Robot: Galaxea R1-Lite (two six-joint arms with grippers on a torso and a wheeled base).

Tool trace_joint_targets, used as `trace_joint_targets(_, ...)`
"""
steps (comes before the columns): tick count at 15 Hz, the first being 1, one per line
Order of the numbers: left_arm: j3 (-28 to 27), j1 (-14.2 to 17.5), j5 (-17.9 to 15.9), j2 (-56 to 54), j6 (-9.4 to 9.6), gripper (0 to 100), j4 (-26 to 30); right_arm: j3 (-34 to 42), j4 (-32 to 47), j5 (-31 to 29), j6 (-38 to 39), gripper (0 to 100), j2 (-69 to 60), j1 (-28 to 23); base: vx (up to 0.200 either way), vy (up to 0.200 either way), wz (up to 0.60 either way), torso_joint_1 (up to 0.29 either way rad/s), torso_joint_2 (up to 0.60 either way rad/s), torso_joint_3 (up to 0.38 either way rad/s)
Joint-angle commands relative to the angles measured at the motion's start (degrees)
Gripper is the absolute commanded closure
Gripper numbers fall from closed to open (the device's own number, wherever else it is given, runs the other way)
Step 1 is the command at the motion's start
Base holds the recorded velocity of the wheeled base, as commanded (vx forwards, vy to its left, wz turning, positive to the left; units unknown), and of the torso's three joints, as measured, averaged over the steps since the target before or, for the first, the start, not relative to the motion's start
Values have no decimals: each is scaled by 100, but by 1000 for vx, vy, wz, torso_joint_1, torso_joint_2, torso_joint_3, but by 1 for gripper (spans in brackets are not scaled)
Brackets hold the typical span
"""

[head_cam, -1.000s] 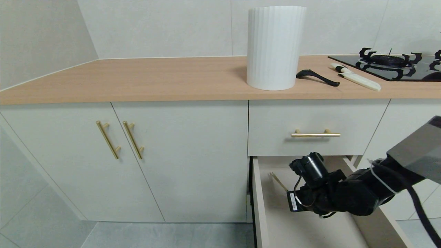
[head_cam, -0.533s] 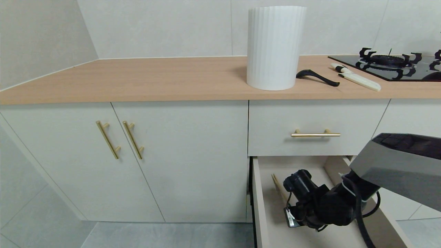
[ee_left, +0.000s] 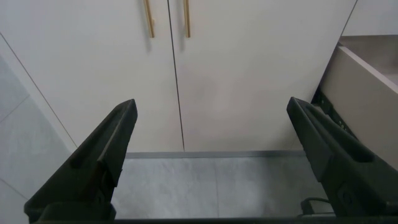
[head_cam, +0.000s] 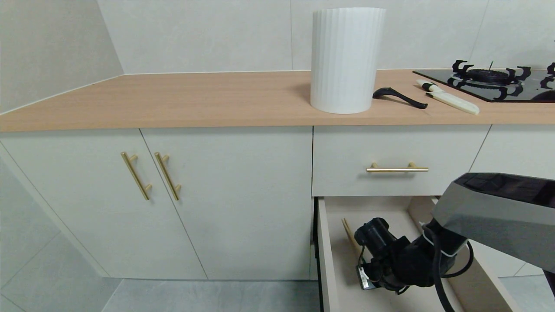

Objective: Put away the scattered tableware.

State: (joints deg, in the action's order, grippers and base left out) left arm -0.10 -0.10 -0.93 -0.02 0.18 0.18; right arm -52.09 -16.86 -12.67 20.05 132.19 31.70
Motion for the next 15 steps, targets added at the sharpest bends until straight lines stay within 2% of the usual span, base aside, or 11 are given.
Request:
trace_joint_targets(1, 1, 1, -4, 2, -1, 0, -1, 6, -2, 1, -1, 100, 8, 3, 0, 0, 0, 0, 0, 0)
trace_joint_targets(3, 1, 1, 5, 2, -1, 0, -1, 6, -2, 1, -1, 100, 8, 3, 0, 0, 0, 0, 0, 0)
trace_joint_targets(4, 1, 1, -4, 2, -1, 0, -1, 6, -2, 1, -1, 0, 8, 3, 0, 0, 0, 0, 0, 0)
trace_joint_targets(12, 1, 1, 5, 2, -1, 0, -1, 50, -2, -25, 7, 0, -168, 3, 0, 0, 0, 0, 0, 0)
trace_joint_targets(15, 1, 1, -4, 2, -1, 0, -1, 173, 78, -122, 69, 0, -1302, -41, 0, 0, 0, 0, 0, 0)
